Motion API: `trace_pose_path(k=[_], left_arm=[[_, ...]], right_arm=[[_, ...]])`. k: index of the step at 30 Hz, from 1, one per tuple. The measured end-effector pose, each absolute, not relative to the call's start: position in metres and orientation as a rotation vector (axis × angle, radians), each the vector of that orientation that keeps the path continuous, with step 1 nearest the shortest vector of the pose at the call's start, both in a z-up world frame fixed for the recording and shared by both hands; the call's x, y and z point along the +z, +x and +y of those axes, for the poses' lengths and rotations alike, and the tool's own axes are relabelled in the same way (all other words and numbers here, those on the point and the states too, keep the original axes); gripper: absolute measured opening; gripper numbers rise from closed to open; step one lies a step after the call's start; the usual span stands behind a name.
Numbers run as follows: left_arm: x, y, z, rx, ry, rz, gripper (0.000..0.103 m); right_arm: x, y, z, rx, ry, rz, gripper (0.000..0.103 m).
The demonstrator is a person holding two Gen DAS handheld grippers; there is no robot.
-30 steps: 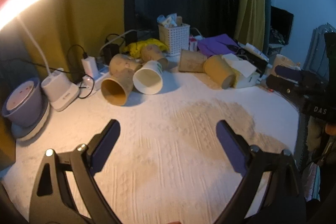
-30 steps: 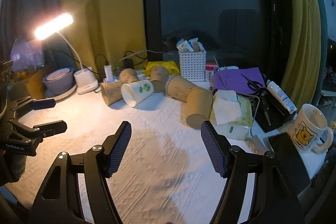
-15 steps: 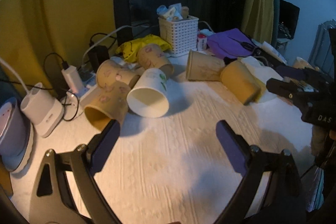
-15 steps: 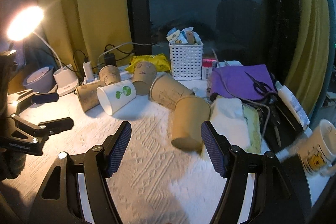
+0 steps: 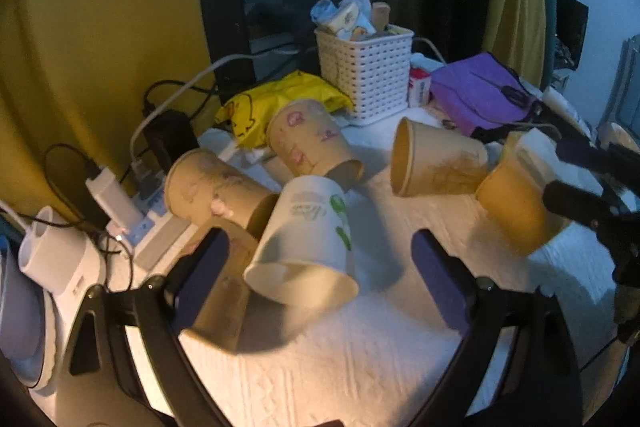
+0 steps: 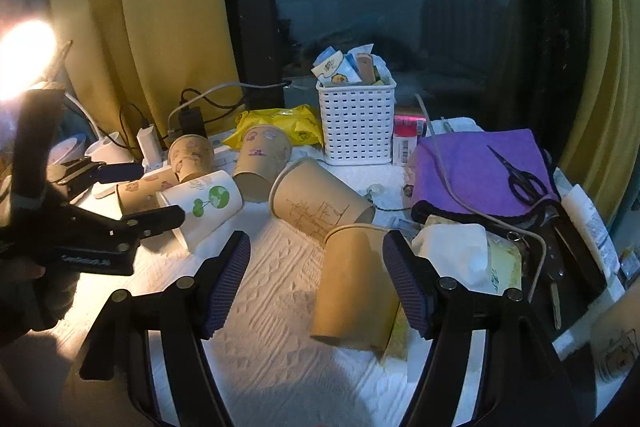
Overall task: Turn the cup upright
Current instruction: 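Move the right tool toward the white leaf-print cup lying on its side, then close the right tool fingers around the white cup's body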
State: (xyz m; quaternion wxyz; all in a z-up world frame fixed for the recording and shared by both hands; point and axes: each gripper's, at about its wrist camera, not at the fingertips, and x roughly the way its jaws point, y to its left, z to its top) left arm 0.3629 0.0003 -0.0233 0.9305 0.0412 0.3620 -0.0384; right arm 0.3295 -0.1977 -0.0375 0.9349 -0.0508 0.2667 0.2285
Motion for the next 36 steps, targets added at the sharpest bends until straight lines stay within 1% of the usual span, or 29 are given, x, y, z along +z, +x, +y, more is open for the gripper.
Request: trace_pose_path(k=[13, 15, 22, 24, 25, 30, 36], left_arm=[[-0.048, 0.389, -0.011, -0.068, 0.122, 0.823, 0.093], [-0.052, 0.391, -0.011, -0.067, 0.123, 0.847, 0.087], [-0.059, 0.392, -0.010, -0.052, 0.126, 0.873, 0.080], [-0.061, 0.392, -0.009, -0.058, 0.120, 0.880, 0.073], [-0.061, 0.392, -0.010, -0.063, 0.118, 0.883, 0.072], [-0.059, 0.390, -0.009, -0.083, 0.097, 0.884, 0.070], [-0.046, 0.375, -0.011, -0.117, 0.072, 0.865, 0.070]], right_arm=[[-0.042, 0.342, -0.200, 0.491, -0.084, 0.550, 0.072], [-0.043, 0.342, -0.201, 0.496, -0.078, 0.552, 0.072], [-0.042, 0.341, -0.200, 0.507, -0.077, 0.548, 0.072], [-0.041, 0.340, -0.200, 0.508, -0.076, 0.547, 0.072], [-0.041, 0.340, -0.200, 0.507, -0.076, 0.546, 0.072], [-0.040, 0.337, -0.202, 0.501, -0.074, 0.543, 0.072], [-0.036, 0.329, -0.205, 0.498, -0.075, 0.533, 0.072]])
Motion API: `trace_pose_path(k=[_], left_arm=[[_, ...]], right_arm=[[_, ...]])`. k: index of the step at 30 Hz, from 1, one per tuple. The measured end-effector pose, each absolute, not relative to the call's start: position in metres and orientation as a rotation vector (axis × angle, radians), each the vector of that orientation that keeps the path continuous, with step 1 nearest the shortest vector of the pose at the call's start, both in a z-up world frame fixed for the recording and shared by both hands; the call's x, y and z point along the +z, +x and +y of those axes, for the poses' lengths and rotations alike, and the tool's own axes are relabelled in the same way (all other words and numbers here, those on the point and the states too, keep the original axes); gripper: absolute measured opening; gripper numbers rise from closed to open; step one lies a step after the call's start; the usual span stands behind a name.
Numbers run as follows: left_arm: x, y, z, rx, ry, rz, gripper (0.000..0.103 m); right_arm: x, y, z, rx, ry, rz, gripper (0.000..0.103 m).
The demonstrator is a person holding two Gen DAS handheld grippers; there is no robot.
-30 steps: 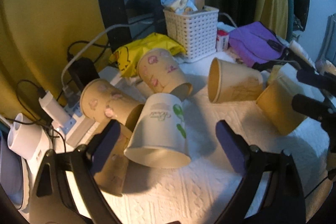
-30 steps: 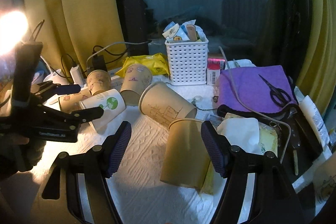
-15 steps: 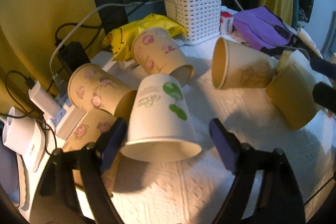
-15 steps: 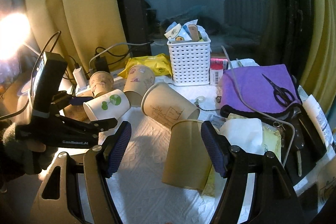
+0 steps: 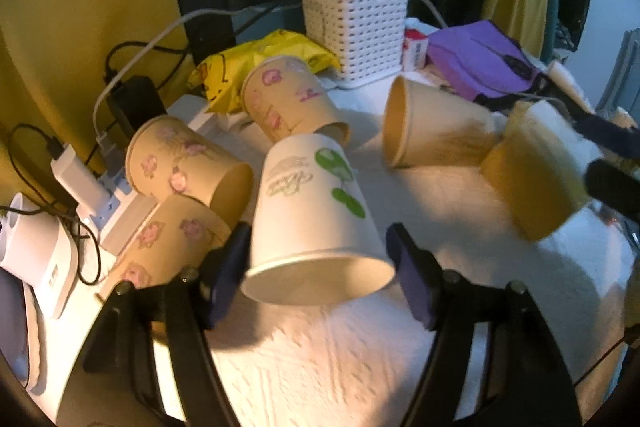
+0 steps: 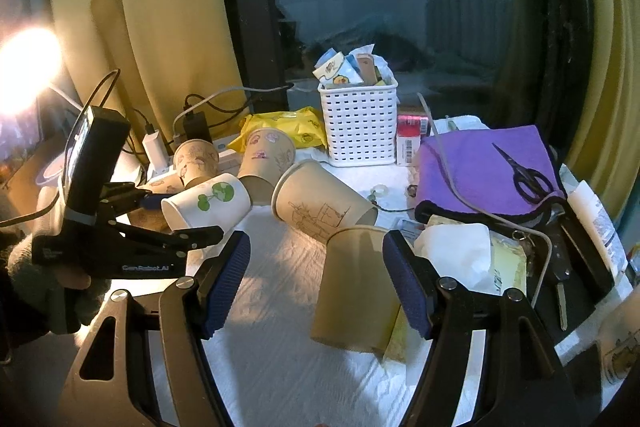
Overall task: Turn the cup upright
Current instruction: 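Close the right tool fingers around the white cup's body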
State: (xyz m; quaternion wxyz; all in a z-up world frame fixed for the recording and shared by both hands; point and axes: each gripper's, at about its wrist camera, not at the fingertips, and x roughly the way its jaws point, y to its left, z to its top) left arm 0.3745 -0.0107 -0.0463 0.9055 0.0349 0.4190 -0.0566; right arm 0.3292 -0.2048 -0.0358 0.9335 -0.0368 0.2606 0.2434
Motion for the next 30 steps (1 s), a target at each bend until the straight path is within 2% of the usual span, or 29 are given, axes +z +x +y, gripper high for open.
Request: trace_pose_path(k=[16, 30], left_arm=[[-0.005, 0.235, -0.035, -0.298, 0.039, 0.798, 0.070], [-0.033, 0.128, -0.037, -0.574, 0.107, 0.824, 0.070]], right_arm=[[-0.036, 0.247, -0.213, 0.462, -0.089, 0.543, 0.072], [-0.062, 0.145, -0.214, 0.393, -0.081, 0.599, 0.072]])
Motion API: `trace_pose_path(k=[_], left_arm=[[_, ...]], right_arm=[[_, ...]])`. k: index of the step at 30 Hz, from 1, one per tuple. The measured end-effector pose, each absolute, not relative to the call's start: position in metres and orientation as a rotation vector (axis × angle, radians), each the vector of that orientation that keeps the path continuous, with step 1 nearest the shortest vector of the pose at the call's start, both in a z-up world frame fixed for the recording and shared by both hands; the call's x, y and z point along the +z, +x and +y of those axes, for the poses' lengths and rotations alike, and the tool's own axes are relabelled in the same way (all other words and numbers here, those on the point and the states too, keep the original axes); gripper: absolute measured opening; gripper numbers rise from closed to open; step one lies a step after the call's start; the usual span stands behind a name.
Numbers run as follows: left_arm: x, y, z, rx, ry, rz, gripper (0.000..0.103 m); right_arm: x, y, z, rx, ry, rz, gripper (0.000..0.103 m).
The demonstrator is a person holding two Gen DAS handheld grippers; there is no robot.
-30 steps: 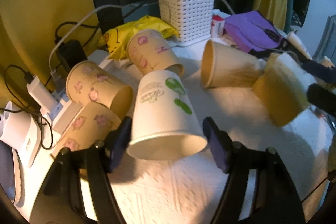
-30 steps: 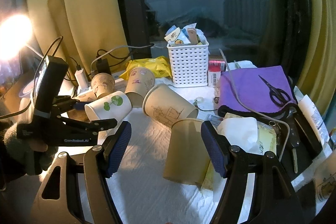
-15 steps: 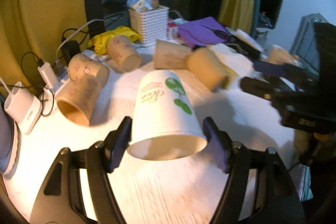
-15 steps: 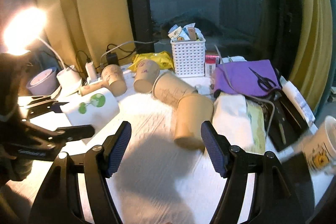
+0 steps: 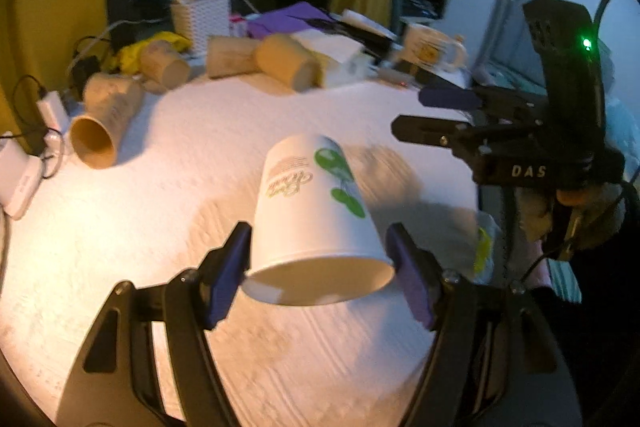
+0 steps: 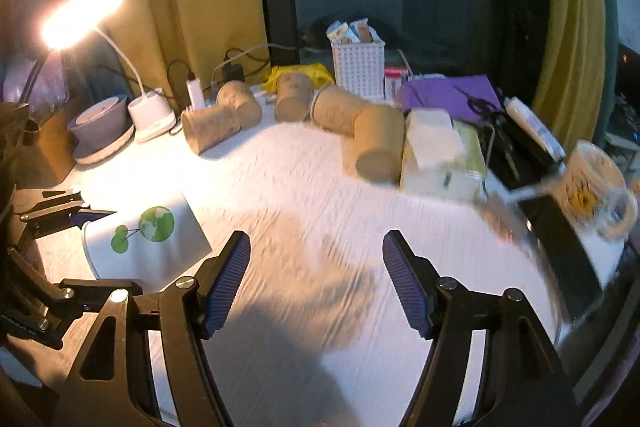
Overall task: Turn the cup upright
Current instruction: 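Close the right tool fingers around the white cup's body, then lift the white cup and rotate the right tool to turn it rim-up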
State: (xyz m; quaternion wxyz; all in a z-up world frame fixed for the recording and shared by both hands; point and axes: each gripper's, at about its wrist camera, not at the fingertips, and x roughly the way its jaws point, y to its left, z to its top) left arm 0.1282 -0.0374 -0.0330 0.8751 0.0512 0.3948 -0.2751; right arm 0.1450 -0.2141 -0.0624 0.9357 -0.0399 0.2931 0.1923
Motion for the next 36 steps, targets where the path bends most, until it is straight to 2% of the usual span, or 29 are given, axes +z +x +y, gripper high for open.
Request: trace_pose_path(k=[7, 16, 20, 28, 36], left_arm=[[-0.047, 0.110, -0.044, -0.741, 0.158, 0.844, 0.070], [-0.059, 0.104, -0.052, -0.791, 0.248, 0.873, 0.073], [-0.055, 0.103, -0.053, -0.764, 0.276, 0.857, 0.086], [-0.037, 0.079, -0.028, -0.617, 0.212, 0.832, 0.086], [-0.040, 0.056, 0.007, -0.399, 0.045, 0.848, 0.086]], right_arm=[[-0.087, 0.102, -0.215, 0.366, -0.063, 0.637, 0.072], [-0.092, 0.094, -0.216, 0.402, -0.107, 0.651, 0.072], [-0.090, 0.096, -0.218, 0.436, -0.145, 0.652, 0.072], [-0.078, 0.093, -0.201, 0.607, -0.338, 0.655, 0.072], [-0.072, 0.081, -0.156, 0.880, -0.617, 0.579, 0.073]])
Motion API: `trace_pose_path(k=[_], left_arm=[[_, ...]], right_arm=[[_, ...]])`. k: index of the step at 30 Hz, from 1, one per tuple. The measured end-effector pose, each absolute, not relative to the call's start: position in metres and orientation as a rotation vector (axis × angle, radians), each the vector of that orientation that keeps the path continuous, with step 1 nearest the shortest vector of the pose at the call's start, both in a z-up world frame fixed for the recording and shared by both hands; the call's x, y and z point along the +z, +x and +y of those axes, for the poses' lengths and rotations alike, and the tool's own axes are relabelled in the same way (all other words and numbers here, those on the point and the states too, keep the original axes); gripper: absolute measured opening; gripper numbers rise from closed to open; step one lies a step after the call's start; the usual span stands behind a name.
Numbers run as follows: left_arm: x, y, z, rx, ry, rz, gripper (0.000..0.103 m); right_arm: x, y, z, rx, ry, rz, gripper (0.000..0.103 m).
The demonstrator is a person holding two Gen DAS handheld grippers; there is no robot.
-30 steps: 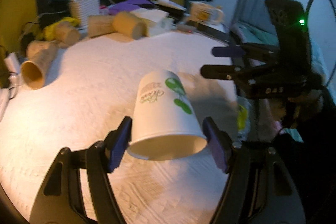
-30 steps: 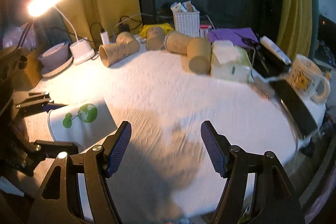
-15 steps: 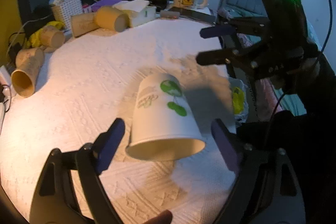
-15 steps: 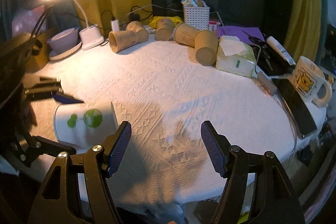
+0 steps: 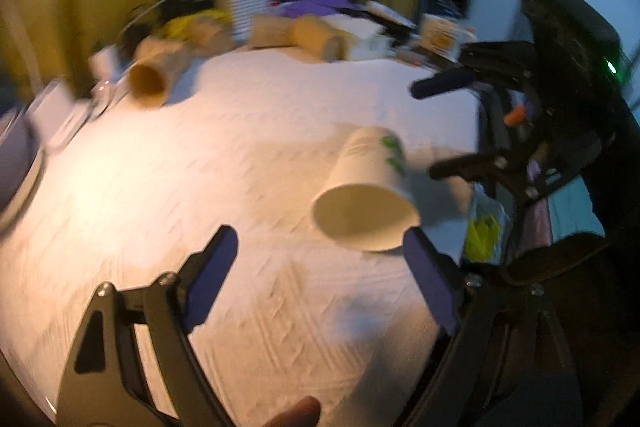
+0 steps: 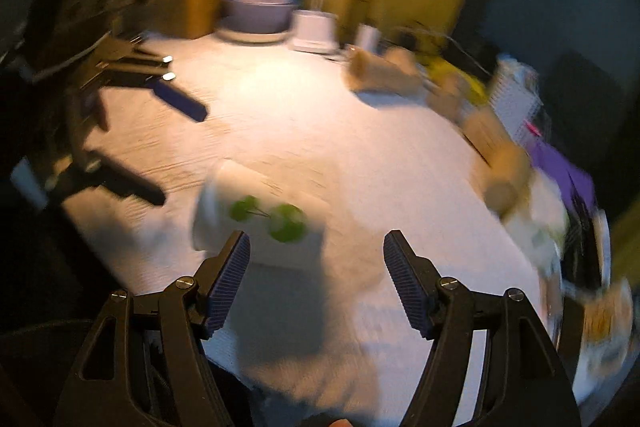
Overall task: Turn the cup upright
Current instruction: 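Lift the white cup and rotate the right tool to turn it rim-up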
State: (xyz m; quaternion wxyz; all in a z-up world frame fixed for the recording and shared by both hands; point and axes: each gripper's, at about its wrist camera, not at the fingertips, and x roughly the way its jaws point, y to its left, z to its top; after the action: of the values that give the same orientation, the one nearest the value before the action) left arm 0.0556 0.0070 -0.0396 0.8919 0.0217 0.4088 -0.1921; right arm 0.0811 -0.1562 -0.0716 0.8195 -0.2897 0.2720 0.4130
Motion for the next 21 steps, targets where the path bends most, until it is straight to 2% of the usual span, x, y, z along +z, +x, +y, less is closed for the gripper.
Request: trace_pose_path(k=[11, 21], left_arm=[[-0.049, 0.023, 0.038, -0.180, -0.153, 0.845, 0.086], [-0.055, 0.018, 0.056, -0.140, -0.202, 0.830, 0.086]], right_arm=[[-0.078, 0.083, -0.116, 1.091, -0.980, 0.571, 0.073], [-0.087, 0.078, -0.081, 1.159, -1.264, 0.577, 0.073]])
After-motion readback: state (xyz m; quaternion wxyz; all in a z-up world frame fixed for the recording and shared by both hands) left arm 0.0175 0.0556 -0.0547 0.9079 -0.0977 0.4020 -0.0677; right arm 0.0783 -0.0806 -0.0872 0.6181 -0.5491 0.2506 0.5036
